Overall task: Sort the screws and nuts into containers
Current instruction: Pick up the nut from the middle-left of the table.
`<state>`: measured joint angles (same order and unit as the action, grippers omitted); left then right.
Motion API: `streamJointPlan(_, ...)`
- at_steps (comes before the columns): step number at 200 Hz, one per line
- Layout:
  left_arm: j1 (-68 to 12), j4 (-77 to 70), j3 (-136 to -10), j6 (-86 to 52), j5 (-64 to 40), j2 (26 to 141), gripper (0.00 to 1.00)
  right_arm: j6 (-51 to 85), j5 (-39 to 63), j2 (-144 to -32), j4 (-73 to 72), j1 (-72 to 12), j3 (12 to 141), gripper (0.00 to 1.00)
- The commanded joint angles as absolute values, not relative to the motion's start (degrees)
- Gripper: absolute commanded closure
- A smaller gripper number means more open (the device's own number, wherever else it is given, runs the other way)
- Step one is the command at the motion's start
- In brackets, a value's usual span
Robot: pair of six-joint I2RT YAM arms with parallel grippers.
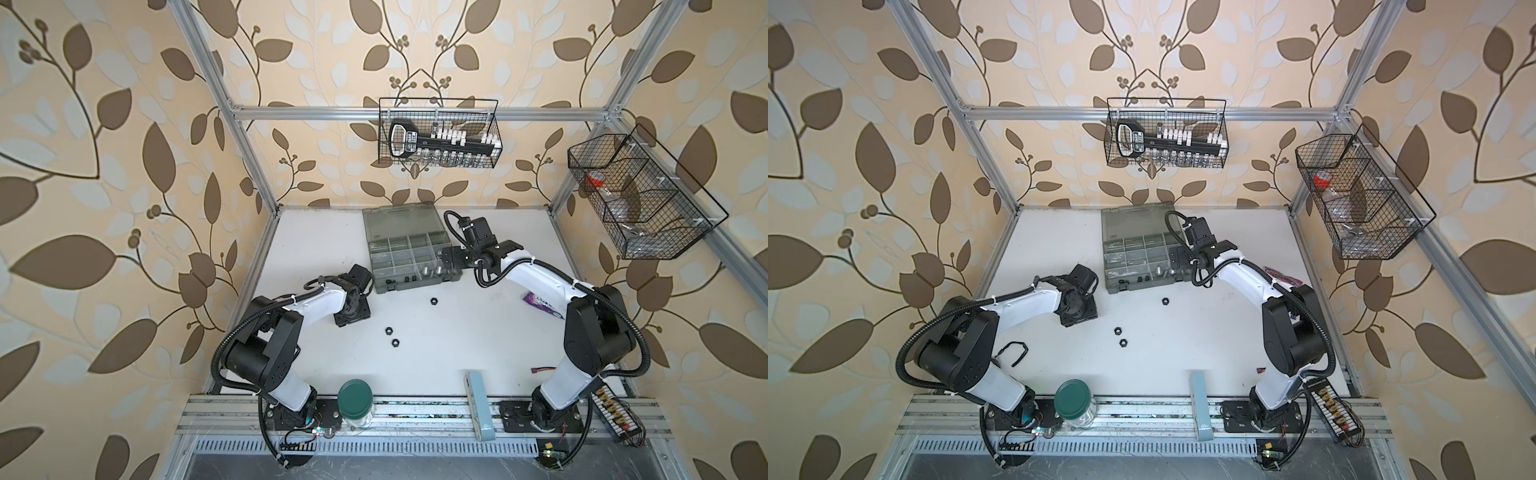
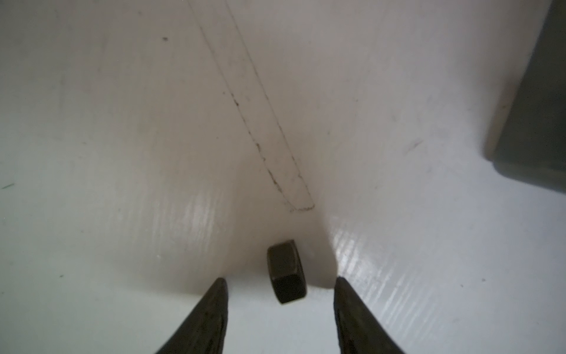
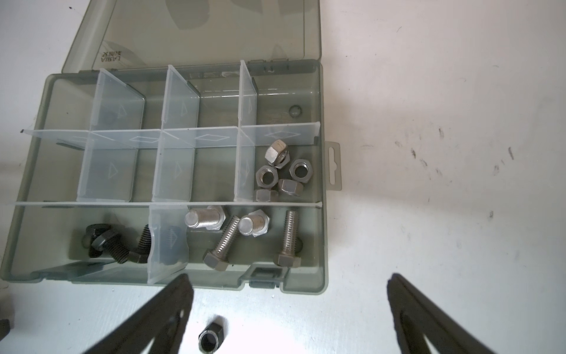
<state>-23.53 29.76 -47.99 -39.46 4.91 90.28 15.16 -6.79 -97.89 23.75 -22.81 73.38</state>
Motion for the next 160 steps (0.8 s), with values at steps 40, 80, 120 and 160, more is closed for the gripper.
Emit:
streamJointPlan(40, -22.68, 29.41, -51.05, -40.86, 6.59, 93.31, 0.54, 15.64, -5.63, -96.52, 23.38, -23.03, 71.84, 0.00)
streamJointPlan(80, -22.26, 29.52, -51.63, -41.04, 6.86, 94.71, 0.65, 15.73, -5.76, -96.33, 23.38, -23.11, 71.52, 0.00)
streamJointPlan(120, -22.15, 29.97, -51.65, -41.12, 6.97, 94.63, 0.78, 15.84, -6.13, -96.40, 23.51, -23.20, 71.41, 0.00)
streamJointPlan(160, -22.14, 30.01, -51.91, -40.28, 6.49, 94.13, 1.00, 16.35, -6.21, -95.90, 23.47, -23.30, 70.46, 0.00)
